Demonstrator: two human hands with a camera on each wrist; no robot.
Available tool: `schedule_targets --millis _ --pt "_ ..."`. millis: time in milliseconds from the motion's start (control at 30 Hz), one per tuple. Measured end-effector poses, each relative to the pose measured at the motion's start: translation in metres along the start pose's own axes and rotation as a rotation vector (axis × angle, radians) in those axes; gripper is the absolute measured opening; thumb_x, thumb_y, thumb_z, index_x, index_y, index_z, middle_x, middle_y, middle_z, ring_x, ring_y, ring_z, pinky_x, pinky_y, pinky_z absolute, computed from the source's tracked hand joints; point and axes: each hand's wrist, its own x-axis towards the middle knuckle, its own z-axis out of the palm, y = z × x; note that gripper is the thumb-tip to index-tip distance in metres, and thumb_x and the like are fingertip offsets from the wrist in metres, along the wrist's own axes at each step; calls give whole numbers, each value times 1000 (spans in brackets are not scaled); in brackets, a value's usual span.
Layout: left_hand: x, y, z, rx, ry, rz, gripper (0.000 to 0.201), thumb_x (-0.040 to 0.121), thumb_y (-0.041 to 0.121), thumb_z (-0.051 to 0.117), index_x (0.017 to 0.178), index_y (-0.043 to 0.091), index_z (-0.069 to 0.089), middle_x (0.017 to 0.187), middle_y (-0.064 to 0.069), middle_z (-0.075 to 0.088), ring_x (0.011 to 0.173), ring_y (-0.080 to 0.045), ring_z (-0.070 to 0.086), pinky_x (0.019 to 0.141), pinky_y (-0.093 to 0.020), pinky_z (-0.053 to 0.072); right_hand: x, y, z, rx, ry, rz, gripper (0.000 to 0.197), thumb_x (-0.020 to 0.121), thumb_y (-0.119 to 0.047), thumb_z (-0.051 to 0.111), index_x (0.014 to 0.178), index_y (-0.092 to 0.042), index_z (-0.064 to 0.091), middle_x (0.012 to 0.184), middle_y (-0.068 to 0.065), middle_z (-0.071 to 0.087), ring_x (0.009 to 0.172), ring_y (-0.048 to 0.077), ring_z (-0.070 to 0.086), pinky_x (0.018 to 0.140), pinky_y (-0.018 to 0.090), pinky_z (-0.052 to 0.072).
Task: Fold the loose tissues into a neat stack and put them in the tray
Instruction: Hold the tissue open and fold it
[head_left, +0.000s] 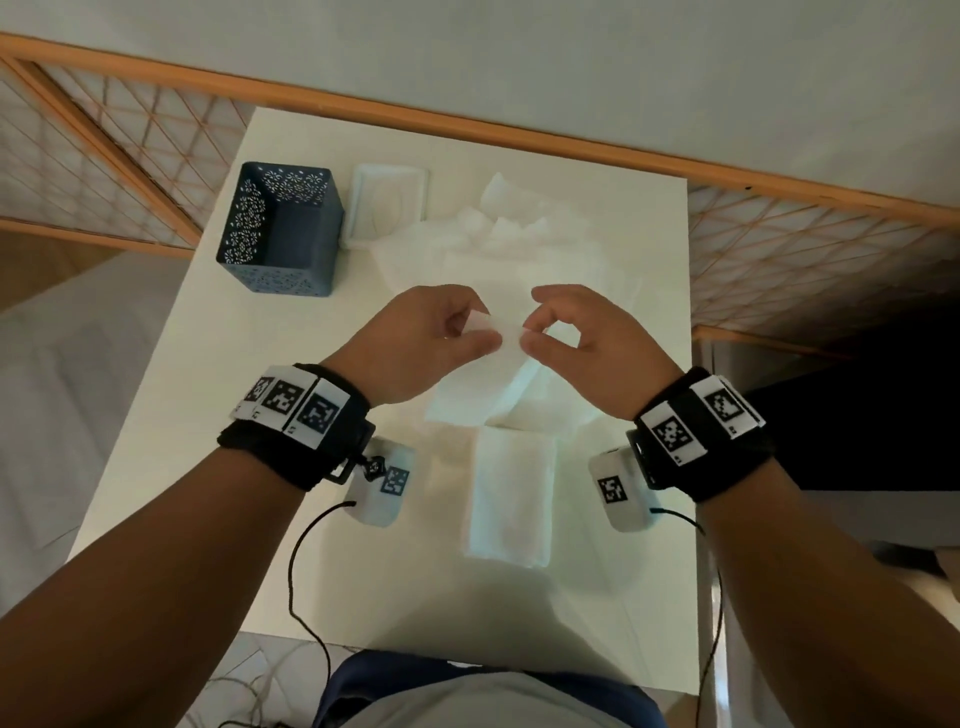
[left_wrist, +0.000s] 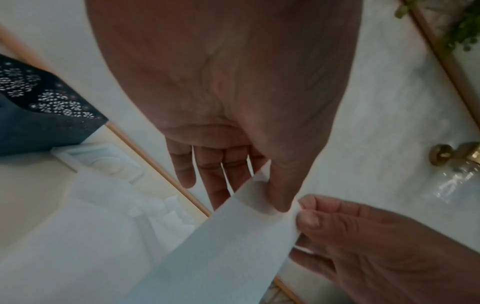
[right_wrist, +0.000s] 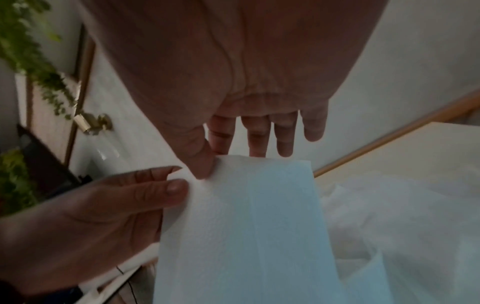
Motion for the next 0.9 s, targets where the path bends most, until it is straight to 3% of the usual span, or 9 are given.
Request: schedule_targets --millis 67,200,333,467,533,633,700,767,900 --pt "1 -4 -5 -124 27 -34 29 95 35 77 81 18 59 75 -6 54 70 -24 49 73 -38 44 -2 -3 -4 79 14 44 5 100 -39 66 95 -36 67 141 -15 58 128 -1 51 88 -1 32" --pt "0 -1 -14 -302 102 -36 15 94 28 80 87 22 69 83 6 65 79 -13 59 81 -34 48 -3 -4 -10 185 27 65 12 100 -39 67 89 -34 66 134 -19 64 123 -9 53 91 1 31" --pt "0 8 -24 -371 166 -21 9 96 24 77 90 24 71 84 10 68 77 -9 59 77 -26 47 -6 -6 -12 205 23 53 17 97 -37 71 83 -31 63 131 -23 65 119 -11 56 90 4 35" --pt "-2 15 -33 -476 200 -41 11 98 26 75 93 17 72 86 4 69 76 -9 61 73 -22 50 -11 -17 -14 365 9 31 16 101 -29 68 90 -17 66 89 -17 71 81 2 61 76 16 43" --pt "-2 14 -37 -545 227 -109 30 98 42 72 97 12 73 89 4 71 78 -11 63 76 -27 51 -13 -25 -15 467 45 27 18 103 -27 65 93 -11 65 80 -9 69 72 6 60 70 18 45" --pt "-4 9 -42 -772 217 -300 55 98 66 59 110 14 73 95 -1 70 83 -17 67 78 -34 52 -14 -35 -15 642 117 58 18 100 -35 68 99 -17 68 94 18 75 83 26 68 78 42 53" --pt "-8 5 -41 -934 158 -386 67 96 75 50 116 12 67 101 -5 71 89 -22 71 80 -37 57 -13 -38 -14 725 163 68 18 96 -38 70 98 -20 71 103 19 76 94 34 72 91 54 54" --pt "-14 1 -35 -1030 54 -418 76 92 80 49 122 11 63 113 -5 74 103 -26 74 88 -41 59 -13 -40 -12 779 200 85 16 95 -37 69 97 -21 71 107 14 77 100 34 72 96 55 54" --pt "-26 -1 -18 -1007 -5 -343 70 91 55 69 145 12 57 135 -9 71 124 -30 69 102 -48 56 -12 -40 -8 822 259 126 11 100 -31 66 97 -20 68 104 13 77 92 30 72 88 54 56"
